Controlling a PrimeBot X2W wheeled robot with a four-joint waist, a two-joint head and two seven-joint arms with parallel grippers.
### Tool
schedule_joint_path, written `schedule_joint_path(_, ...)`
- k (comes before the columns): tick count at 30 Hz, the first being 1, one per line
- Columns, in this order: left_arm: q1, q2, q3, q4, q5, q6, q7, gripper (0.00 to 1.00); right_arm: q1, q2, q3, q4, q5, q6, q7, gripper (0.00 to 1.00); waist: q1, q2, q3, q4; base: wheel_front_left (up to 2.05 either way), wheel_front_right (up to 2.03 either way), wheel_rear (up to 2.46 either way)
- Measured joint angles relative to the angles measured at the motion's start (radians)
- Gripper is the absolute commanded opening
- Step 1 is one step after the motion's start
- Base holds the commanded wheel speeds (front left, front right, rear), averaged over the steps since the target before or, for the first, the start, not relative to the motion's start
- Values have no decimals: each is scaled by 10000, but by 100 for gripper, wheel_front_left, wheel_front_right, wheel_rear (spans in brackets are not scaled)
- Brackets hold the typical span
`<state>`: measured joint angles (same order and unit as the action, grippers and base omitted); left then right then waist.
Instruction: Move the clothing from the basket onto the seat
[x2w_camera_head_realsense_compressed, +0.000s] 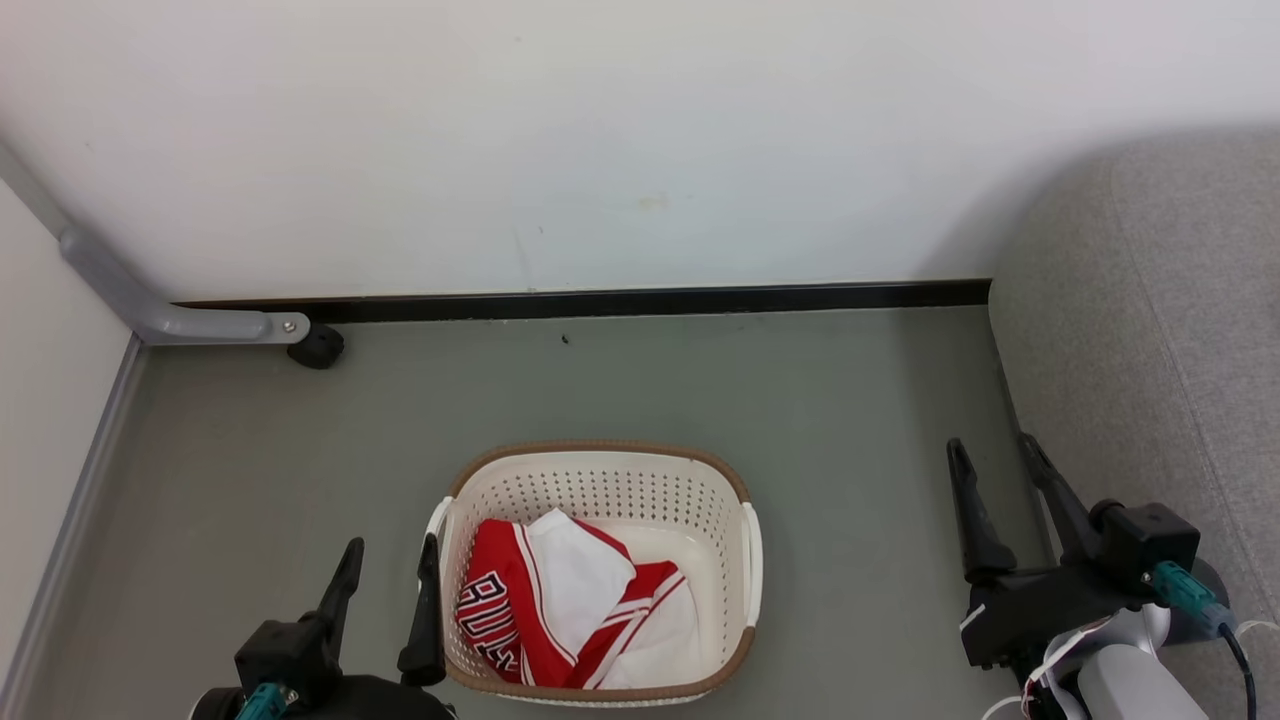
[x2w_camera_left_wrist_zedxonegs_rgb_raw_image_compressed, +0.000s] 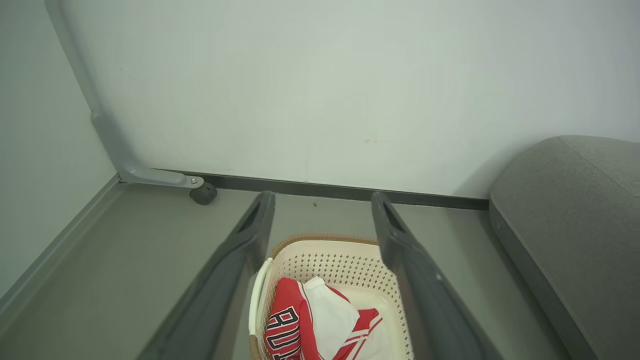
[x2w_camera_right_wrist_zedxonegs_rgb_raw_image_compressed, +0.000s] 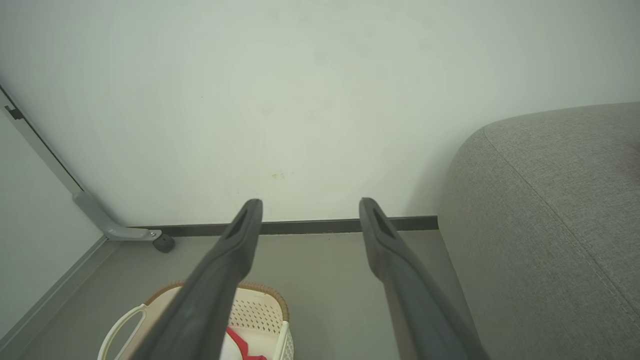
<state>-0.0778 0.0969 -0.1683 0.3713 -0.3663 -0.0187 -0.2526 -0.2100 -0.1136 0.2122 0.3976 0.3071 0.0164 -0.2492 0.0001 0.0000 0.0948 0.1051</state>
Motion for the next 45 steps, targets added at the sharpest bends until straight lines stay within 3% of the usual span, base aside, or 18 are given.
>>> schedule_joint_path(13,-105,-253,-119,17,86,-445,0,100,-174,-4,-10,-654,-345,-86,0,100,0,1,1011,-128,0,0,0)
schedule_joint_path(24,-1603,-454,-639,439,82,-761,0,100,-1153,-19,81,-1285,-715,-109,-2,100,1,1,2403,-378,0,0,0)
schedule_joint_path(39,-4251,-546,-1055,2675,155,-874,146,100,-2232,-35,288,-1925,-1177,-209,-4,100,2,2,4568,-828,0,0,0)
schedule_joint_path(45,-5539,-441,-1352,3394,742,-882,506,100,-2718,-23,370,-2107,-1283,-259,-50,100,2,2,5458,-995,0,0,0)
